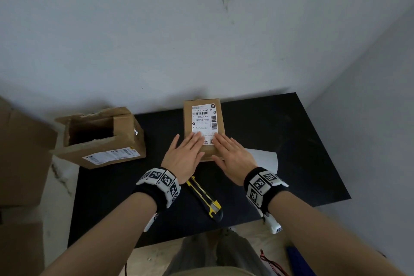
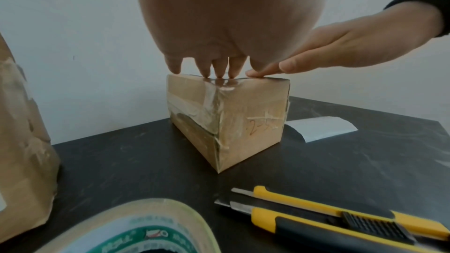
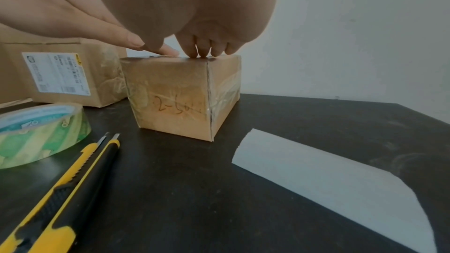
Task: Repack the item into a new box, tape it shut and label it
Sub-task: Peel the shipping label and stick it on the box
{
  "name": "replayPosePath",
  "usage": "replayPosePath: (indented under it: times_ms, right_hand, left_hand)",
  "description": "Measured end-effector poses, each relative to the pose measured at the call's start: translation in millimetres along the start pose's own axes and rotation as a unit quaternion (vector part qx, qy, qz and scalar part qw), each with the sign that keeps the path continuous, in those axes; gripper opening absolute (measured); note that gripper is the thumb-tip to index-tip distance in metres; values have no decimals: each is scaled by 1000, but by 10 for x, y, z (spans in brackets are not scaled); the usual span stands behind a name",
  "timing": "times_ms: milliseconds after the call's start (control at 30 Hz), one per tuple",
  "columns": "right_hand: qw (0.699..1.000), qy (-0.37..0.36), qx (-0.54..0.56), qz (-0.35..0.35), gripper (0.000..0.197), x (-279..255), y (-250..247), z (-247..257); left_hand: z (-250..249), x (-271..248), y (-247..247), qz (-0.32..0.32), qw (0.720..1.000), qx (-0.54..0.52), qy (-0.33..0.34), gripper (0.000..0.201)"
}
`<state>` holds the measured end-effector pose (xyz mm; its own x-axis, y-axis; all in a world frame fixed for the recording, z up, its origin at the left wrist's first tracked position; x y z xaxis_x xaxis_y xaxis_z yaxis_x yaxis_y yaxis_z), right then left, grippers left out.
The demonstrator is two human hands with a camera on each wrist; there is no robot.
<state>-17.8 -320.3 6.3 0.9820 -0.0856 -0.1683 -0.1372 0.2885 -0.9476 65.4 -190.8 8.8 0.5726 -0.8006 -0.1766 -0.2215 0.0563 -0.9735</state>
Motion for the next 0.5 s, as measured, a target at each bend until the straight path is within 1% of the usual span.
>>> replayPosePath:
  times_ms: [167,300,400,500]
  right_hand:
    - [1000,19,5,7,60,168,-58,-41]
    - [999,26,2,23,60,367,-102,-102]
    - [999,33,6,23,61,529,-142,-157]
    - [999,36,3,25,60,681,-186,-209]
  left_hand:
    - [82,161,-96,20,1000,-9,-5,49]
    - [164,324,-170,25,999,-6,-24,50]
    - [224,458,-200,33,999,11,-29,51]
    - [286,590,-229,39,998,5,-39,53]
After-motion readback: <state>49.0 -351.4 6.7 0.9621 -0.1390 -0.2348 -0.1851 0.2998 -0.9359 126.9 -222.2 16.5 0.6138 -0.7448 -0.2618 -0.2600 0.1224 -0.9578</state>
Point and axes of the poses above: each hand's wrist, its own x-axis towards the middle knuckle, its own y-axis out of the palm, z = x × y, the point moved 4 cm from there along x, towards the middle knuckle, and after that the axes turned 5 degrees about -z, right-handed, at the moved point
